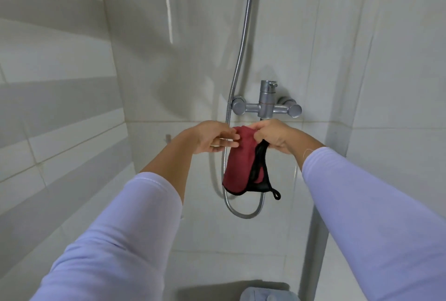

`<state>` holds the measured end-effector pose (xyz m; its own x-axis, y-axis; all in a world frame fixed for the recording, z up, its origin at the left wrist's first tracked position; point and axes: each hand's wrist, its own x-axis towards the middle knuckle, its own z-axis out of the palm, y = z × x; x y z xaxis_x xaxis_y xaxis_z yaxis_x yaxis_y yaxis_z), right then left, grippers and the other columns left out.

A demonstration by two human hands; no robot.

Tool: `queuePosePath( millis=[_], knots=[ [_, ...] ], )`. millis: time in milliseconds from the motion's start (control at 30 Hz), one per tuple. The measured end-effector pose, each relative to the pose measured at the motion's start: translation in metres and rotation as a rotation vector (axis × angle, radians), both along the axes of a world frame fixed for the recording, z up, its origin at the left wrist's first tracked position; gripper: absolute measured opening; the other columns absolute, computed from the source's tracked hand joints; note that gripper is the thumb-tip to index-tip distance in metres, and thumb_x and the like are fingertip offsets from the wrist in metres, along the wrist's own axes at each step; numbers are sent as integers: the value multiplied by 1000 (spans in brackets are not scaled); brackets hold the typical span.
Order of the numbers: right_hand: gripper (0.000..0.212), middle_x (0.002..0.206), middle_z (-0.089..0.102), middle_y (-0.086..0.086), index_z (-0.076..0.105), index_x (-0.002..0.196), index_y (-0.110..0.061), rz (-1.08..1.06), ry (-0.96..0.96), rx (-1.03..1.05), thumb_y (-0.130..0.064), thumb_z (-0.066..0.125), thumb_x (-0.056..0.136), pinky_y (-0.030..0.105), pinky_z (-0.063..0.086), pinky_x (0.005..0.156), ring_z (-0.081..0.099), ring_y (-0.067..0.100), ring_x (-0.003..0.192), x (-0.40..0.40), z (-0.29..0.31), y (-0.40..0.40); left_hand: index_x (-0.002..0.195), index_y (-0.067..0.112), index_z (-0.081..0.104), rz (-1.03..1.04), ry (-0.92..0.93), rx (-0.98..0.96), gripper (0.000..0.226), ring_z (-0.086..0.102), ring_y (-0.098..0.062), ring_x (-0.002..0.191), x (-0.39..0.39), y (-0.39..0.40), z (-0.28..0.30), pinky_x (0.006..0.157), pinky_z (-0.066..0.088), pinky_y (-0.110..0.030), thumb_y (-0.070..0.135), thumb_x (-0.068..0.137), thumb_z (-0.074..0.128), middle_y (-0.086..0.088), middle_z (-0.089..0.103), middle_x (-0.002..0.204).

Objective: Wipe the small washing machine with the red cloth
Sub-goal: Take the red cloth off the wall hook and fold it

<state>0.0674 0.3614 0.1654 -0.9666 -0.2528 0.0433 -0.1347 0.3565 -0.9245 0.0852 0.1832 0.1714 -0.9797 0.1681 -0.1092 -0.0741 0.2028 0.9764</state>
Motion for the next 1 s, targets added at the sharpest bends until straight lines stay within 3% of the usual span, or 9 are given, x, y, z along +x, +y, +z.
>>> queuePosePath(
  millis=[100, 233, 367, 433, 600, 700, 800, 900, 1000],
  knots=[
    [49, 91, 66, 4, 71, 101, -16, -65, -6, -1, 13, 42, 74, 31, 47, 85, 59, 17, 84, 9, 7, 32, 119, 21, 54, 132, 121, -87, 34, 59, -10, 102, -10, 16, -21, 82, 43, -29, 19, 87, 62, 1, 61, 120],
    [47, 87, 63, 6, 70, 94, -10, -86, -12, -56, 16, 36, 75, 30, 49, 82, 56, 16, 80, 24, 14, 76, 146, 28, 32, -153, -7, 30, 85, 38, -14, 136, -14, 49, -56, 110, 31, -47, 27, 72, 76, 4, 46, 143],
    [45, 88, 65, 7, 70, 95, -7, -82, -12, -86, 16, 36, 76, 30, 52, 84, 58, 16, 80, 27, 14, 119, 124, 15, 59, -322, -62, 101, 50, 59, -17, 116, -9, 102, -83, 108, 39, -42, 29, 78, 75, 0, 65, 123],
    [41, 88, 66, 7, 69, 91, -8, -75, -19, -146, 16, 37, 79, 28, 52, 81, 60, 15, 79, 25, 10, 138, 118, 11, 60, -292, -63, 185, 32, 62, -19, 110, -7, 129, -89, 102, 46, -36, 23, 89, 64, -4, 66, 119],
    [22, 101, 65, 10, 61, 113, -6, -186, -159, -284, -9, 59, 91, 36, 51, 94, 62, 22, 95, 10, -27, 186, 116, 8, 58, -221, -167, 345, 26, 66, -20, 89, 0, 172, -81, 77, 53, -30, 20, 92, 56, -6, 68, 101],
    [56, 121, 64, 17, 48, 129, -9, -147, -359, -254, -43, 62, 86, 38, 52, 91, 65, 28, 104, 9, -50, 203, 123, 8, 54, -192, -150, 338, 34, 67, -22, 87, -2, 180, -77, 70, 57, -30, 21, 92, 56, -9, 68, 102],
    [94, 121, 65, 14, 28, 143, -7, -75, -472, -227, -70, 52, 77, 37, 52, 87, 66, 27, 106, 6, -66, 206, 132, 8, 50, -253, -135, 396, 40, 66, -26, 101, -12, 182, -76, 92, 54, -39, 17, 93, 53, -12, 66, 118],
    [98, 89, 71, 4, 52, 122, -4, -28, -481, -193, -82, 50, 63, 36, 52, 84, 70, 18, 79, 6, -79, 198, 132, 9, 50, -303, -145, 412, 39, 68, -24, 95, -23, 178, -74, 87, 57, -37, 16, 93, 53, -11, 68, 113],
    [78, 75, 64, 3, 62, 98, -9, 16, -458, -297, -77, 55, 62, 37, 51, 77, 62, 19, 68, 8, -88, 181, 128, 12, 52, -382, -160, 406, 34, 69, -23, 91, -33, 170, -70, 80, 59, -36, 14, 94, 52, -10, 68, 107]
  ],
)
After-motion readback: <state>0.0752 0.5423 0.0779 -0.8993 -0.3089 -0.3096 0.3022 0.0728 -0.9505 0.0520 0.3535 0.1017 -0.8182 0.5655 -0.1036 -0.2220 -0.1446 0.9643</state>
